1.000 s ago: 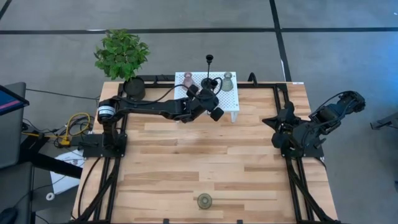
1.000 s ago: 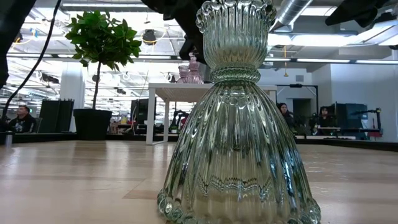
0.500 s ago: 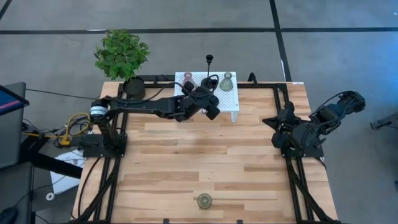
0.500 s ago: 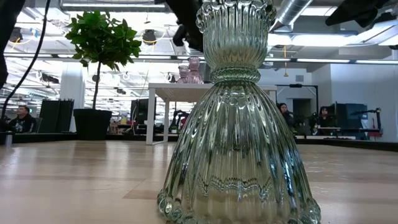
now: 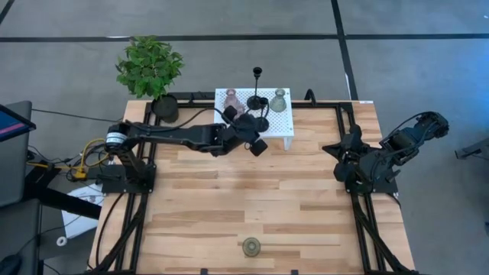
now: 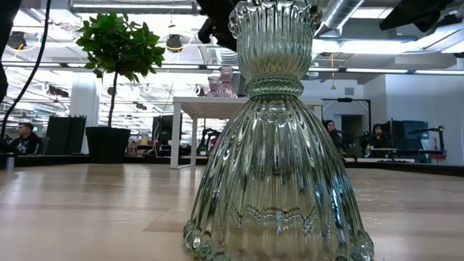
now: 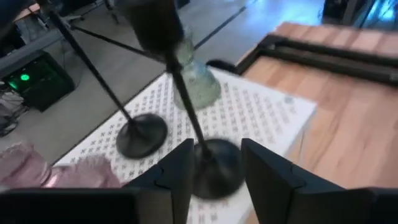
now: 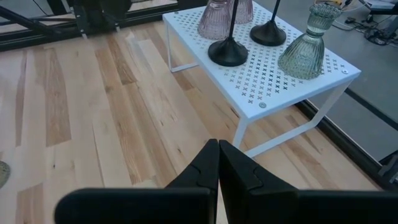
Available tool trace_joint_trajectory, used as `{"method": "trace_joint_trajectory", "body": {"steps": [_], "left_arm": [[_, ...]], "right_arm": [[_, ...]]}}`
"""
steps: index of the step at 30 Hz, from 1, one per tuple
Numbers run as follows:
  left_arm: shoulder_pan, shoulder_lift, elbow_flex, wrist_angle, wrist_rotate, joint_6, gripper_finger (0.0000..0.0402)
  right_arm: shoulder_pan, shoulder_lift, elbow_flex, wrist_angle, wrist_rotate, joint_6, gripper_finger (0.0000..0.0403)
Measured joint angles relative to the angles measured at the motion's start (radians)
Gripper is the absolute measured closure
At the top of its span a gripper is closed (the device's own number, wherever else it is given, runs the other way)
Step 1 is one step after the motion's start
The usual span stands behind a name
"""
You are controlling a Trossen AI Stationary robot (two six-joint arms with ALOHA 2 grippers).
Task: Pick & Place candle stick holders
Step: Adjust the bottom pink candle holder
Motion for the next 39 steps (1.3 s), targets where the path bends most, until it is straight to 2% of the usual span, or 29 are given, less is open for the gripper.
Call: {"method": "trace_joint_trajectory", "body": {"steps": [5,10,12,16,21,27,39], "left_arm": [[-0.007,0.0,0.0,-0.041,-0.068,-0.022,0.0314],[0.001,0.0,0.0,-0.04,-0.064,-0.055,0.0381],[0.008,0.0,0.0,-0.04,-0.063,-0.057,0.0395],[0.034,0.001,-0.006,-0.026,-0.059,-0.088,0.0398],[0.062,0.002,-0.061,0.058,0.003,-0.116,0.0399],[0.069,0.003,-0.138,0.07,-0.06,-0.171,0.04],[0.068,0.003,-0.156,0.081,-0.138,-0.189,0.04]], "right_arm": [[0.0,0.0,0.0,0.007,0.001,0.0,0.0403],[0.0,0.0,0.0,0.007,0.001,0.001,0.0403],[0.0,0.0,0.0,0.008,0.001,0.003,0.0403],[0.0,0.0,0.0,0.008,0.001,0.002,0.0403],[0.0,0.0,0.0,0.008,0.001,0.002,0.0403],[0.0,0.0,0.0,0.008,0.002,0.002,0.0403],[0.0,0.0,0.0,0.008,0.002,0.002,0.0403]]}}
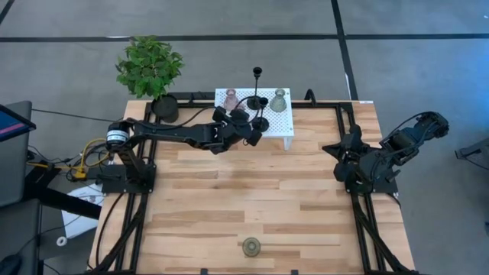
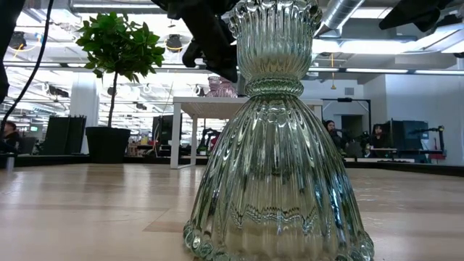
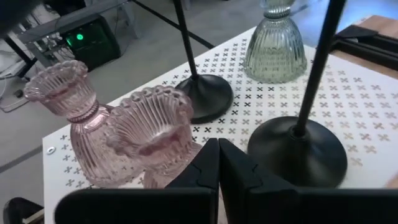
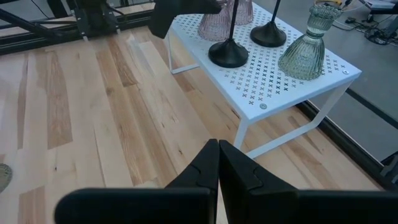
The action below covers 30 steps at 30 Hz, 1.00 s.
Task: Pick & Place candle stick holders
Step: Adjust the bottom pink candle holder, then adjust the bottom black candle holder
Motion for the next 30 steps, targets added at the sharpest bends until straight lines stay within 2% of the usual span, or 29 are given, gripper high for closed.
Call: {"method": "trace_joint_trajectory", "body": {"steps": [30], "left_arm": [[-0.033,0.0,0.0,-0.028,-0.107,-0.024,0.0401]], "right_arm": [[0.0,0.0,0.0,-0.001,0.0,-0.001,0.0403]]}}
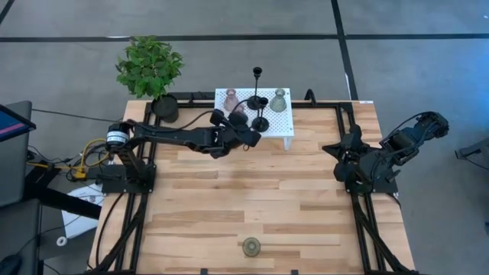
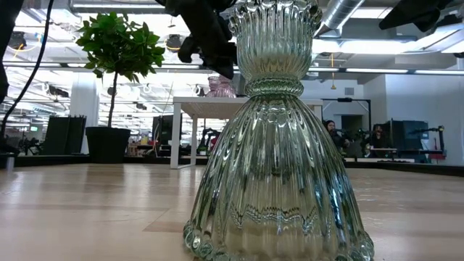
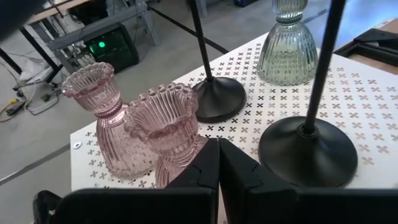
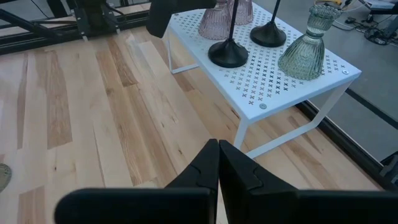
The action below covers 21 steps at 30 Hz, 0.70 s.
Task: Pick & Place candle stick holders
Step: Adjust the bottom black candle holder
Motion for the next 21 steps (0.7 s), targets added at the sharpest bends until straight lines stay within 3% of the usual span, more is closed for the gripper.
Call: {"method": "trace_joint_trajectory", "body": {"steps": [14,21], "left_arm": [[-0.101,-0.002,0.0,-0.001,-0.032,-0.004,0.0401],[-0.221,-0.133,-0.002,-0.157,-0.065,0.002,0.0401]], "right_arm": [[0.0,0.0,0.0,0.007,-0.001,-0.001,0.0403],[-0.006,0.039,0.0,0.049,-0.009,-0.021,0.0403]]}}
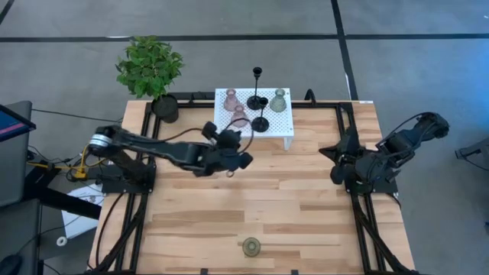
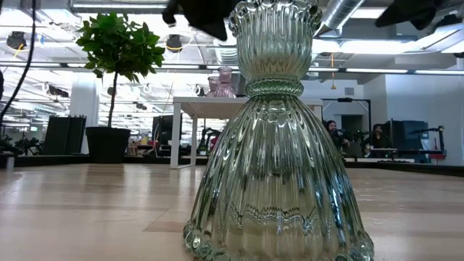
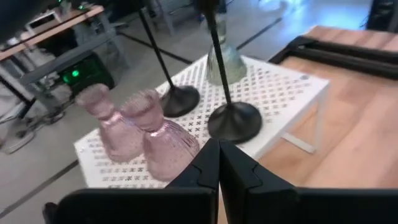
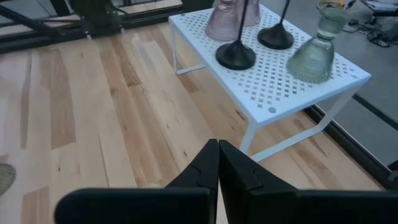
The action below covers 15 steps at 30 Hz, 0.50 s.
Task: Pick & Place candle stick holders
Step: Adjust the bottom black candle holder
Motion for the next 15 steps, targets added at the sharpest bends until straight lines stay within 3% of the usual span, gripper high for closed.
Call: {"method": "trace_joint_trajectory", "body": {"steps": [6,10,15], "left_arm": [[-0.091,-0.116,0.001,-0.064,-0.071,0.006,0.0401],[-0.147,-0.158,-0.003,-0.188,-0.101,-0.051,0.0401],[-0.223,-0.25,-0.127,-0.21,-0.079,-0.156,0.0401]], "right_arm": [[-0.078,0.09,0.0,0.136,-0.036,-0.135,0.0403],[-0.19,0.161,0.0,0.242,-0.156,-0.226,0.0403],[-0.337,0.252,0.0,0.359,-0.28,-0.336,0.0403]]}}
